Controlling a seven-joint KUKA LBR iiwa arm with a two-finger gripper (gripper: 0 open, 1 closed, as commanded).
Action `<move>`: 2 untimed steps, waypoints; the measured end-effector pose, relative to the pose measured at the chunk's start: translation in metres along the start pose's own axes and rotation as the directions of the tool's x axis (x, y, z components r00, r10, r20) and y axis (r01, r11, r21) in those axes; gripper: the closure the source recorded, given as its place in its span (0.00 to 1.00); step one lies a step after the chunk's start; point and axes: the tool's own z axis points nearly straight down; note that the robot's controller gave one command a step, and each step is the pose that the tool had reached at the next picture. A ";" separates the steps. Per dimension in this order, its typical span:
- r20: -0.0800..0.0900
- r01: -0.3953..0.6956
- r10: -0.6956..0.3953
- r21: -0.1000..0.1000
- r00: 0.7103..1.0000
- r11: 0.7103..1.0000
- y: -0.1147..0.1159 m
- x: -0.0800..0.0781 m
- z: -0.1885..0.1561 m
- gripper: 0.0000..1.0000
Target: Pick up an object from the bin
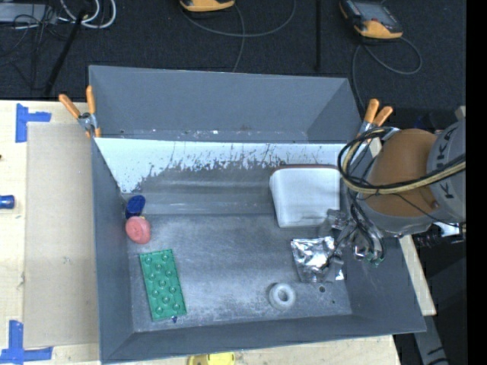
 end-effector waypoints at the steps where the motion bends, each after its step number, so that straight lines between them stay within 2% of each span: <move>1: -0.001 -0.402 0.402 0.002 0.916 0.916 -0.012 0.024 0.001 0.00; 2: -0.002 -0.589 0.589 0.003 0.808 0.808 0.003 0.048 0.031 0.00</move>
Offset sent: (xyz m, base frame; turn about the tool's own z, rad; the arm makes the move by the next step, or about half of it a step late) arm -0.0254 -0.0045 -0.0001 0.4136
